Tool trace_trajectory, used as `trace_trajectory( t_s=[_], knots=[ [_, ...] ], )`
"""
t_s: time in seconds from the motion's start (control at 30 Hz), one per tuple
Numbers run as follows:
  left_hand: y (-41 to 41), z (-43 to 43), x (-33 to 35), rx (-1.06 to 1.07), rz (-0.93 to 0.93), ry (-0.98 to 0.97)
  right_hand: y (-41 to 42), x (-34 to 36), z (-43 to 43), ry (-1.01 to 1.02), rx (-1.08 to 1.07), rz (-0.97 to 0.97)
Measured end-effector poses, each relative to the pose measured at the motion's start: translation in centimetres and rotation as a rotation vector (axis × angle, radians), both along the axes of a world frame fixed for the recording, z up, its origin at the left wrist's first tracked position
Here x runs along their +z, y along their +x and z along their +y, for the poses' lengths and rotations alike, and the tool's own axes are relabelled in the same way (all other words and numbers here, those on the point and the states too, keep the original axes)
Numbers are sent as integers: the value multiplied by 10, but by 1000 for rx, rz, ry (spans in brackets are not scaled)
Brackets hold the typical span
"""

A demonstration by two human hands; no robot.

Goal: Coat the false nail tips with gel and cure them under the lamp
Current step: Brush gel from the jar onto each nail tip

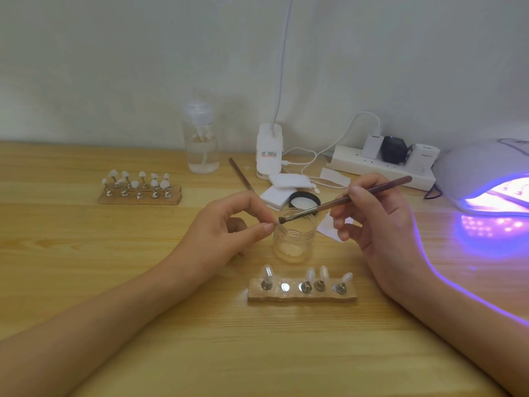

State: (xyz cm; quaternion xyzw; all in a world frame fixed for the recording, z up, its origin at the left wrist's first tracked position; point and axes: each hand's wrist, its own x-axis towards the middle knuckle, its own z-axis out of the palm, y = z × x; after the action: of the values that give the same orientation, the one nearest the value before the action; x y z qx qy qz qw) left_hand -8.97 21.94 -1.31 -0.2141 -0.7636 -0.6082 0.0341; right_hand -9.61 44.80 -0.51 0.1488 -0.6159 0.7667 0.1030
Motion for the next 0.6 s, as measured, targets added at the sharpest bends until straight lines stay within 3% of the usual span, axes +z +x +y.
trace_trajectory(
  t_s=[0.43, 0.6],
  knots=[
    [-1, 0, -1, 5, 23, -3, -2, -2, 3, 10, -65, 2],
    [0, 0, 0, 3, 29, -1, -1, -1, 0, 12, 7, 20]
  ],
)
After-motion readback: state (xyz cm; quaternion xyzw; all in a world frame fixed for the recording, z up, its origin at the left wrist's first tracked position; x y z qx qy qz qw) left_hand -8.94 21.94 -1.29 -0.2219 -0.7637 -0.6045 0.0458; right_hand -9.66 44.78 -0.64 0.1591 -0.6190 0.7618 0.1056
